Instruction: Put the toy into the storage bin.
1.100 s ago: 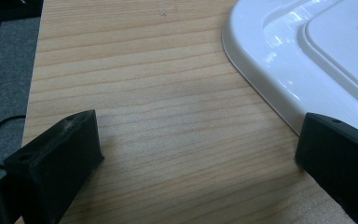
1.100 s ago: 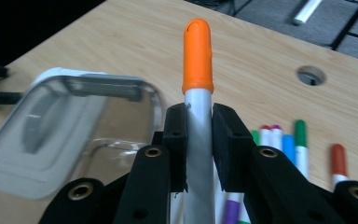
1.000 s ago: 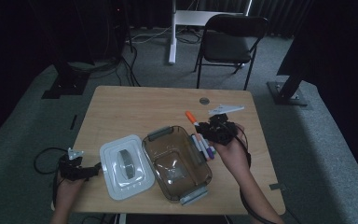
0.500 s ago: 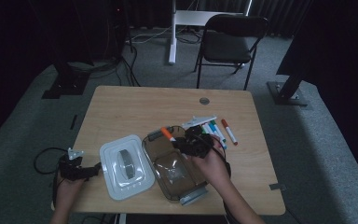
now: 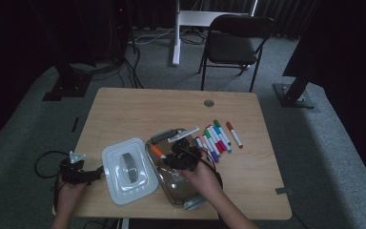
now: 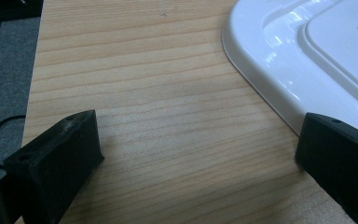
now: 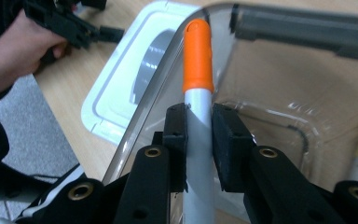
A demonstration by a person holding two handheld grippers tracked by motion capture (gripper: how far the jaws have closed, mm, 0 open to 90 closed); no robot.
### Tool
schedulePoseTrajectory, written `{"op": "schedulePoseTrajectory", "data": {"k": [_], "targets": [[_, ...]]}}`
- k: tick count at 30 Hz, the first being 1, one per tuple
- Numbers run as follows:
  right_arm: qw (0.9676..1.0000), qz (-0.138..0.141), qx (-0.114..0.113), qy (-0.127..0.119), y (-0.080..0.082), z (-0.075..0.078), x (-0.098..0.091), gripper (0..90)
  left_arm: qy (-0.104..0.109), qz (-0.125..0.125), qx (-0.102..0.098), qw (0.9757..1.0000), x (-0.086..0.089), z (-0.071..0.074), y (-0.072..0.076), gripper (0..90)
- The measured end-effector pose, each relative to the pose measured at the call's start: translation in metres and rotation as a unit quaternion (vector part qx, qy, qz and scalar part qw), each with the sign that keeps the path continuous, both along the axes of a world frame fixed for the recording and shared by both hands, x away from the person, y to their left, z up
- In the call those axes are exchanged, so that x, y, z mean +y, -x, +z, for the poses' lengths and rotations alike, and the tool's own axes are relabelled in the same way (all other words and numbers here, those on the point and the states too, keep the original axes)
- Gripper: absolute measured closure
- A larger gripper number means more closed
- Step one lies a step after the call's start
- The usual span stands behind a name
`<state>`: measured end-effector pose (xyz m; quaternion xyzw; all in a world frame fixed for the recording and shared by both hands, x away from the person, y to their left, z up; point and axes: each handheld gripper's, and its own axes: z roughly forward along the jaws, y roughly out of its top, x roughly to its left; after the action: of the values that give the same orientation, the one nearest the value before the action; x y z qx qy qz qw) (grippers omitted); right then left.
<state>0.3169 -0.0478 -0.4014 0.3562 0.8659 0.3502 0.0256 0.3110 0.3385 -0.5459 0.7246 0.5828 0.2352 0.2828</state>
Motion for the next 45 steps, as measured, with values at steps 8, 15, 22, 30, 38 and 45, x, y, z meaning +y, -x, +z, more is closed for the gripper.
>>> {"op": "schedulePoseTrajectory", "data": {"k": [8,15,22,30,38,45], "targets": [[0.9992,0.014,0.026,0.027,-0.001,-0.015,0.009,76.3,0.001,0.001,-0.001,1.0,0.0,0.0,0.0,0.5],[0.9961,0.034,0.057,0.058,-0.006,-0.029,0.014,76.3,0.002,0.001,-0.001,1.0,0.0,0.0,0.0,0.5],[0.9913,0.061,0.079,0.086,-0.009,-0.039,0.021,76.1,0.001,0.001,-0.001,1.0,0.0,0.0,0.0,0.6],[0.9835,0.088,0.108,0.115,-0.013,-0.049,0.033,76.1,0.002,0.002,-0.002,1.0,0.0,0.0,0.0,0.5],[0.9786,0.093,0.13,0.129,-0.019,-0.059,0.036,75.3,0.0,0.001,-0.002,1.0,0.0,0.0,0.0,0.5],[0.9766,0.094,0.131,0.142,-0.019,-0.062,0.038,74.1,0.001,0.001,-0.002,1.0,0.0,0.0,0.0,0.5]]}}
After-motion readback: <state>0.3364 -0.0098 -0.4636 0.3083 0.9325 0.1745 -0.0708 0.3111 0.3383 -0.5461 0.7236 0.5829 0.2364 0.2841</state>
